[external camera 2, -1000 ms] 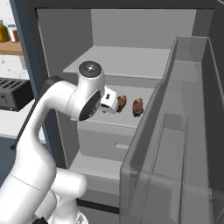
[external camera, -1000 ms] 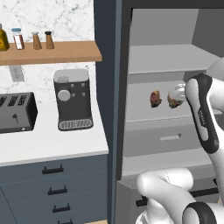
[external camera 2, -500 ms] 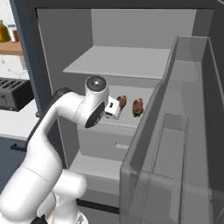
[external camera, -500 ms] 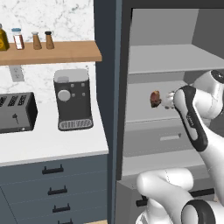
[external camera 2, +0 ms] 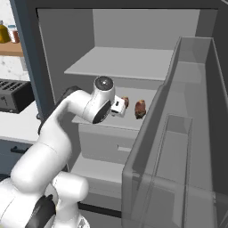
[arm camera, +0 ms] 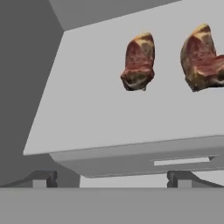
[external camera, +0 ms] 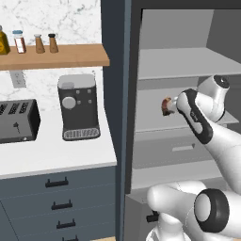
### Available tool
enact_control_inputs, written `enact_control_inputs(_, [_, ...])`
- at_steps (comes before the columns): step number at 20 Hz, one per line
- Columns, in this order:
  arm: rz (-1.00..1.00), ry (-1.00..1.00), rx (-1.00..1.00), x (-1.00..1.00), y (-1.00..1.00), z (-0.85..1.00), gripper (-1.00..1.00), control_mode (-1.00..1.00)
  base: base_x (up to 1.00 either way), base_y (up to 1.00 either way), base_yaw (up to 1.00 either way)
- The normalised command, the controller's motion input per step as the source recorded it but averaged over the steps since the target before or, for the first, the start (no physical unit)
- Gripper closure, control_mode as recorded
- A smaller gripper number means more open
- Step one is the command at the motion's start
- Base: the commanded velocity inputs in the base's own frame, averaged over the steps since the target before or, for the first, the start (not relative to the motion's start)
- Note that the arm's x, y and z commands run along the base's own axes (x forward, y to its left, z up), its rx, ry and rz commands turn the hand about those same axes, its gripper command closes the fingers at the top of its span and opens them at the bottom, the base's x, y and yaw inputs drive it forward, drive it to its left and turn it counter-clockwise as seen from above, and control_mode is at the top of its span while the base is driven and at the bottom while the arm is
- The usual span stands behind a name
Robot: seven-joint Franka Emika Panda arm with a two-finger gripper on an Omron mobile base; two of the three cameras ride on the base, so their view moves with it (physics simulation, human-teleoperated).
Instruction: Place one broccoli and one steak in each tupperware on the nearby counter, to pack two identical lunches.
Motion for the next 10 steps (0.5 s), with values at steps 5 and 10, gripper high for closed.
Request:
enact_control_inputs(5, [0.02,0.0,0.03,0.3,-0.06,-0.34,-1.0,-1.0,0.0,0.0,0.0])
enact_control_inputs(10, [0.0,0.0,0.0,0.55,0.0,-0.11,-1.0,-1.0,0.0,0.0,0.0])
